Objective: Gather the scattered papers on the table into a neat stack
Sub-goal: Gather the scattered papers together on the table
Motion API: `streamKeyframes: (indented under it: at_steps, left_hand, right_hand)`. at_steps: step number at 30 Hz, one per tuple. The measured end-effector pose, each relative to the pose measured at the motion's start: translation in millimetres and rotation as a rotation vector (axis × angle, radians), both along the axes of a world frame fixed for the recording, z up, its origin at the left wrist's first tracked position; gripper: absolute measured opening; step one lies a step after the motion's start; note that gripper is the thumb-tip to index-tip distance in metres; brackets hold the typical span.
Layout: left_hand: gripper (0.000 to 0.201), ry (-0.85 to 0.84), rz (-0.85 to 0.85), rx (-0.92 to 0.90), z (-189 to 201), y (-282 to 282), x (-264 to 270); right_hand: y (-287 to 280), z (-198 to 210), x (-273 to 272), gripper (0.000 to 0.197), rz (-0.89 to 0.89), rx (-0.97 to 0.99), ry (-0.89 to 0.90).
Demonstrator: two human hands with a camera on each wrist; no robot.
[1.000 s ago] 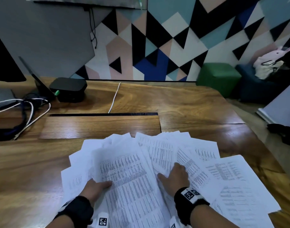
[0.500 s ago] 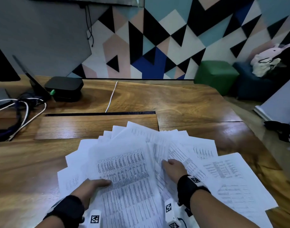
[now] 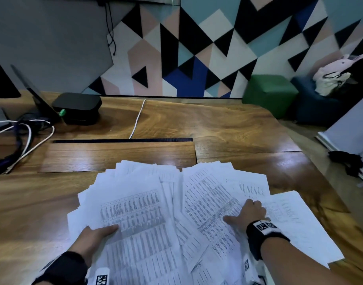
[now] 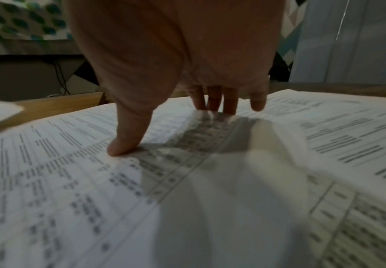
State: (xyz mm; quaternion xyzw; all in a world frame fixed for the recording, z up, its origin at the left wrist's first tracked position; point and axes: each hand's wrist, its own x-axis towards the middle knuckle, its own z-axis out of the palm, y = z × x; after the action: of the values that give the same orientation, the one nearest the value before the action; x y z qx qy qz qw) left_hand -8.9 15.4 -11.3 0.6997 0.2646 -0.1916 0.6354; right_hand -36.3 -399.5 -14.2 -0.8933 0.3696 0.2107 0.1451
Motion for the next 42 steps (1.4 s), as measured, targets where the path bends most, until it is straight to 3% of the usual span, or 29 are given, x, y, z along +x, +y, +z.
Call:
streamKeyframes:
  at_steps: [3, 8, 12, 14, 16, 17, 19, 23, 28, 30, 33, 35, 37, 39, 40, 42]
  left_hand:
    - [0.02, -0.021, 0.013, 0.011, -5, 3, -3]
    - [0.017, 0.002, 0.025, 0.013, -12, 4, -1]
    - [0.024, 0.016, 0.041, 0.04, -19, 7, -2]
    - [0.025, 0.014, 0.038, 0.052, -21, 8, -4]
    - [0.025, 0.017, 0.034, 0.052, -21, 7, -5]
    - [0.025, 0.02, 0.03, 0.05, -21, 6, -6]
    - [0.025, 0.023, 0.033, 0.058, -21, 4, -6]
    - [0.025, 0.027, 0.017, 0.067, -16, -1, -6]
    - [0.025, 0.024, -0.014, 0.107, -15, -3, -6]
    - [0.026, 0.014, -0.014, 0.113, -17, -2, -5]
    - [0.034, 0.045, -0.035, 0.102, -22, -3, -1]
    - [0.048, 0.077, -0.047, 0.111, -27, -2, 2]
    - [0.076, 0.1, -0.061, 0.151, -38, 0, 9]
    - [0.101, 0.113, -0.069, 0.171, -67, 8, 20]
    - [0.103, 0.114, -0.091, 0.183, -63, 3, 19]
    - [0.082, 0.106, -0.087, 0.193, -52, -6, 20]
  right_hand:
    - [-10, -5, 1, 0.093, 0.015, 0.038, 0.008]
    - [-4, -8, 5, 0.029, 0.004, 0.23, -0.139]
    - [-13, 6, -16, 0.016, -0.121, 0.344, -0.101]
    - [-13, 6, -33, 0.029, -0.12, 0.245, 0.011]
    - [-7, -1, -47, 0.07, -0.094, 0.059, 0.114]
    - [-4, -5, -50, 0.089, -0.118, 0.011, 0.108]
    - [2, -9, -49, 0.107, -0.181, -0.015, 0.058]
    - [-5, -12, -41, 0.103, -0.218, 0.032, 0.023]
    - [-5, -13, -41, 0.068, -0.086, -0.025, 0.068]
    - [-1, -14, -43, 0.047, -0.092, 0.055, -0.012]
    - [5, 3, -43, 0.006, -0.134, 0.397, -0.211]
    - [5, 30, -36, 0.007, -0.102, 0.437, -0.333]
    - [6, 67, -26, 0.012, 0.005, 0.369, -0.522]
    - [11, 108, -16, 0.01, 0.133, 0.428, -0.702]
    - [17, 126, -12, 0.012, 0.158, 0.525, -0.775]
    - [28, 156, -5, 0.018, 0.131, 0.744, -0.916]
